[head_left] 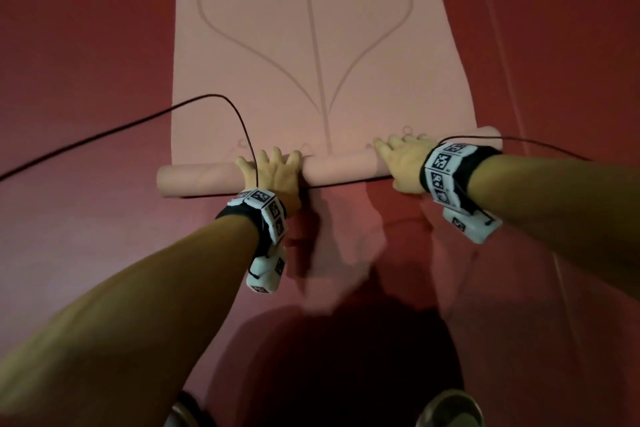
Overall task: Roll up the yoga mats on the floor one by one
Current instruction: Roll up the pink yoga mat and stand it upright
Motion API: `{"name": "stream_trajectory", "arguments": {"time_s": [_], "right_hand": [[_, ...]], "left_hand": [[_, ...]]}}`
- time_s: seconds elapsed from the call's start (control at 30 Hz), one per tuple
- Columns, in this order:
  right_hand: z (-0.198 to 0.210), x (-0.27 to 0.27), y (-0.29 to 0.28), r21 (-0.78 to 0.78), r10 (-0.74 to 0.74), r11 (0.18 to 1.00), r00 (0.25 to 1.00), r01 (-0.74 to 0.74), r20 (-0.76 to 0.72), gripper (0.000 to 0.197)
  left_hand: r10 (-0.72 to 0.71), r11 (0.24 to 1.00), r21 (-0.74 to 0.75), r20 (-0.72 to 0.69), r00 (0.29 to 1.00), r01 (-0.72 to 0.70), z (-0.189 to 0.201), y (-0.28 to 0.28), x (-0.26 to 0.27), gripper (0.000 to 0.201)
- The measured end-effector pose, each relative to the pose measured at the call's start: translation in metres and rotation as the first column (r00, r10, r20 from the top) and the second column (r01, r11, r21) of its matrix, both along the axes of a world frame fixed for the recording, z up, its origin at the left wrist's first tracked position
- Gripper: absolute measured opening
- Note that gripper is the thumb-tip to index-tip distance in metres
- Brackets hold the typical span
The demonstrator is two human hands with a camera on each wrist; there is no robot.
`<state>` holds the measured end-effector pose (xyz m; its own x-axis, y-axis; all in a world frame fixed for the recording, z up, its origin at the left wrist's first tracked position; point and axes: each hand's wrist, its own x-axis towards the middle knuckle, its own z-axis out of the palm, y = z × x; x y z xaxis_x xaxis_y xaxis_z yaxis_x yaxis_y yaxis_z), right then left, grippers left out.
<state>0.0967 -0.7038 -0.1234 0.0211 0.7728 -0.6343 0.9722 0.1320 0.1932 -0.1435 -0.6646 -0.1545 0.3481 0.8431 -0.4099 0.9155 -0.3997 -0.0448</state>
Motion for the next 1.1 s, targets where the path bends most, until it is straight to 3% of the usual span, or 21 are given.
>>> {"name": "stream_trajectory", "arguments": {"time_s": [0.17, 0.27, 0.37, 0.5, 0.6, 0.77, 1.1], "right_hand": [[-0.014, -0.025, 0.001, 0.033, -0.153, 0.988, 0.988, 0.152, 0.029, 0.08], [-0.021, -0.027, -0.005, 0.13, -0.181, 0.976, 0.983, 0.176, 0.03, 0.08], [-0.021, -0.026, -0.013, 0.25, -0.105, 0.964, 0.994, 0.093, 0.035, 0.093], [-0.021, -0.04, -0.019, 0.314, 0.121, 0.939, 0.99, -0.139, 0.077, 0.107], [-0.029, -0.055, -0.025, 0.317, 0.093, 0.943, 0.995, -0.1, 0.038, 0.109], [-0.032, -0.065, -0.035, 0.287, 0.075, 0.955, 0.997, -0.076, 0.017, 0.101], [-0.024, -0.066, -0.045, 0.198, 0.084, 0.977, 0.996, -0.078, -0.022, 0.077]], "left_hand": [[0.026, 1.0, -0.006, 0.007, 1.0, -0.026, 0.001, 0.003, 0.003, 0.074], [0.024, 0.999, -0.041, 0.026, 0.999, -0.023, 0.002, 0.011, 0.004, 0.071], [0.043, 0.997, -0.067, 0.014, 0.999, -0.042, 0.006, 0.018, 0.007, 0.071], [0.036, 0.993, -0.11, -0.025, 0.999, -0.038, 0.016, 0.023, 0.009, 0.071], [0.001, 0.99, -0.139, -0.039, 0.999, -0.006, 0.021, 0.02, 0.004, 0.055], [-0.063, 0.965, -0.259, -0.077, 0.995, 0.041, 0.02, 0.009, -0.003, 0.047], [0.016, 0.87, -0.492, -0.001, 1.0, -0.015, 0.034, -0.004, -0.01, 0.046]]}}
